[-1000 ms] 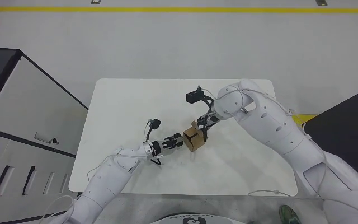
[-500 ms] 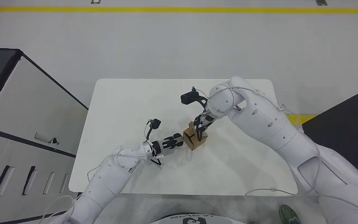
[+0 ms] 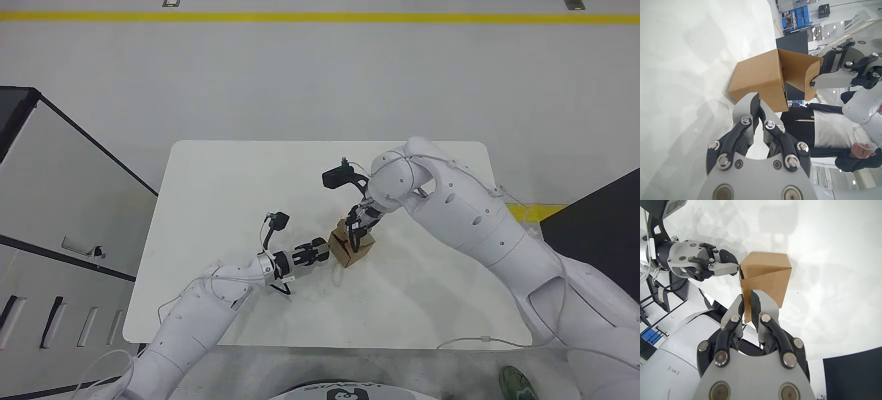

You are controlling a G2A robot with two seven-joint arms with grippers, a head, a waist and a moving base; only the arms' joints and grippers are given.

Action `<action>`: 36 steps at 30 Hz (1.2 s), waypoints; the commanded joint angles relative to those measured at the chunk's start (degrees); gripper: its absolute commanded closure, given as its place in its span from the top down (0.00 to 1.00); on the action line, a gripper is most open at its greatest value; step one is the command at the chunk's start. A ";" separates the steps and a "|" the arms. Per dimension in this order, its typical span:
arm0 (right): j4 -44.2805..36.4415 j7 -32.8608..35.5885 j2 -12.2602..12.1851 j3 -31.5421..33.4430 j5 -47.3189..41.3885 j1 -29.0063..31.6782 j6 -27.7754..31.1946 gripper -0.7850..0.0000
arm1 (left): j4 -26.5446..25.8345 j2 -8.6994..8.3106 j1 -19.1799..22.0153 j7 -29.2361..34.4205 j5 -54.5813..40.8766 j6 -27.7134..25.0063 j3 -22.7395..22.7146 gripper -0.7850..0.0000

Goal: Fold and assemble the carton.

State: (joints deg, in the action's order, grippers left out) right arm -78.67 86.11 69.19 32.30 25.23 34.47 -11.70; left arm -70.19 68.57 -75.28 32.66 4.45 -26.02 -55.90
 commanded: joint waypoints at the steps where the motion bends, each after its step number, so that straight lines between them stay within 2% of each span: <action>1: 0.28 0.10 0.21 -0.33 0.18 -0.17 0.09 0.09 | 0.01 0.01 0.03 -0.03 0.06 0.06 0.02 0.00; 11: 1.63 0.46 1.57 -2.36 1.32 -1.25 -0.15 0.06 | 0.27 0.06 0.12 0.07 -0.16 -0.05 0.08 0.00; 15: 2.14 0.36 2.14 -3.17 2.09 -1.67 -0.36 0.00 | 0.39 0.07 0.16 0.08 -0.17 -0.13 0.11 0.00; 29: 4.35 0.55 3.75 -4.34 2.65 -2.62 -0.35 0.00 | 0.69 0.08 0.35 0.33 -0.35 -0.18 0.02 0.00; 36: 5.68 0.43 4.56 -4.78 2.50 -2.95 0.20 0.04 | 0.87 0.12 0.51 0.36 -0.45 -0.16 0.06 0.00</action>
State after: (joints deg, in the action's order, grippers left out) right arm -73.18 86.54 73.63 27.61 27.72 31.60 -11.57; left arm -69.34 68.68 -74.80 33.04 4.03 -26.20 -55.84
